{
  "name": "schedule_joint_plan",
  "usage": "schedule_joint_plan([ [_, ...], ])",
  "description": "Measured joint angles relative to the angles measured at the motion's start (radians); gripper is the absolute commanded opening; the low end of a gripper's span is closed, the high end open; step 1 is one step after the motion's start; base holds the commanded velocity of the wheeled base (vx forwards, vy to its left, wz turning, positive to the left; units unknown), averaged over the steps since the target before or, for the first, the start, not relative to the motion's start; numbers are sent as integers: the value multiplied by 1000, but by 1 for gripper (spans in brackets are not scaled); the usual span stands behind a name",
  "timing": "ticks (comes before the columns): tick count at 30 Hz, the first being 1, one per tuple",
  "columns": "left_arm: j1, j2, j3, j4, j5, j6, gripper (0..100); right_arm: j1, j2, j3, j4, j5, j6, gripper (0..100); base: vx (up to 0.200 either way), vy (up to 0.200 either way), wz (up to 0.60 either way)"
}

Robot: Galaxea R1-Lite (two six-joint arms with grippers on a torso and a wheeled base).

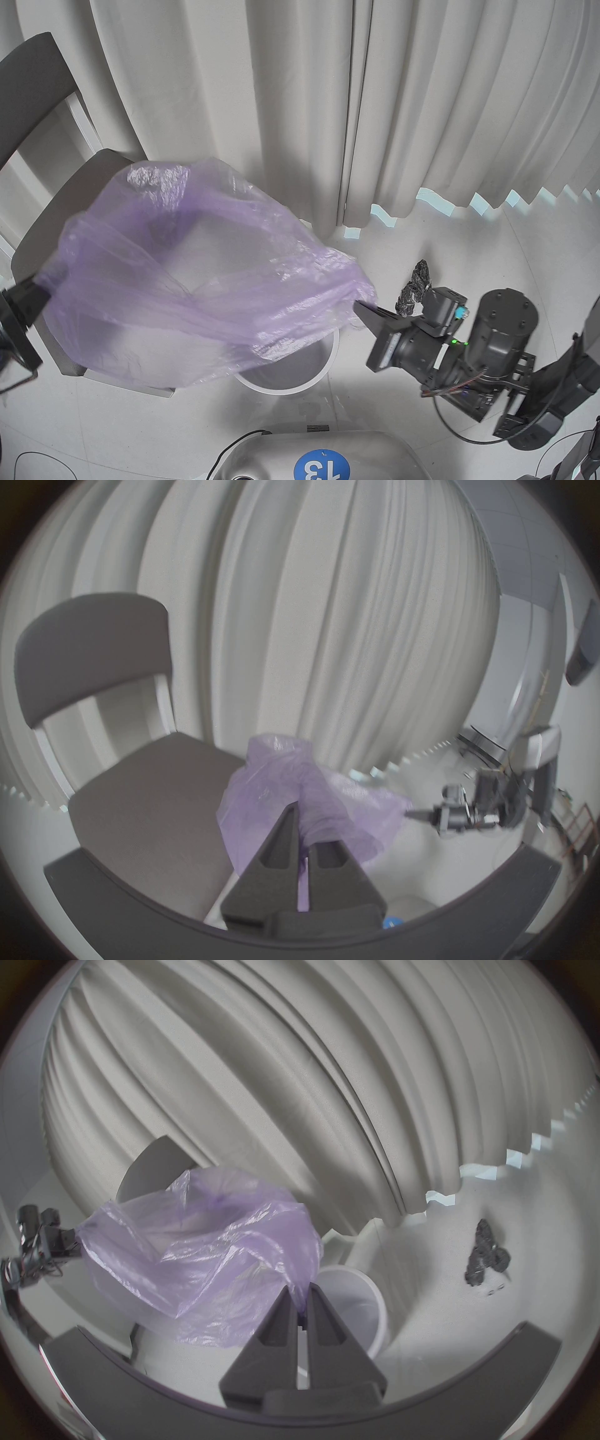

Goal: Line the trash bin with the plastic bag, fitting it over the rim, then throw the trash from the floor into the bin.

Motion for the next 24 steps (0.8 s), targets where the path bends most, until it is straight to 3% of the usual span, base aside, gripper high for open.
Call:
schedule_joint_plan([
  [5,-13,-33,29,120,-113,2,0,-44,-136,64,180,89,-87,0,0,0,0],
  [13,-59,-23,75,165,-145,-10,0,-69,-268,82,499,202,-183,0,0,0,0],
  [17,-88,42,105,122,-151,-58,0,-97,-340,74,615,265,-240,0,0,0,0],
  [24,-116,209,137,-61,-152,-107,0,-171,-383,51,632,335,-256,0,0,0,0],
])
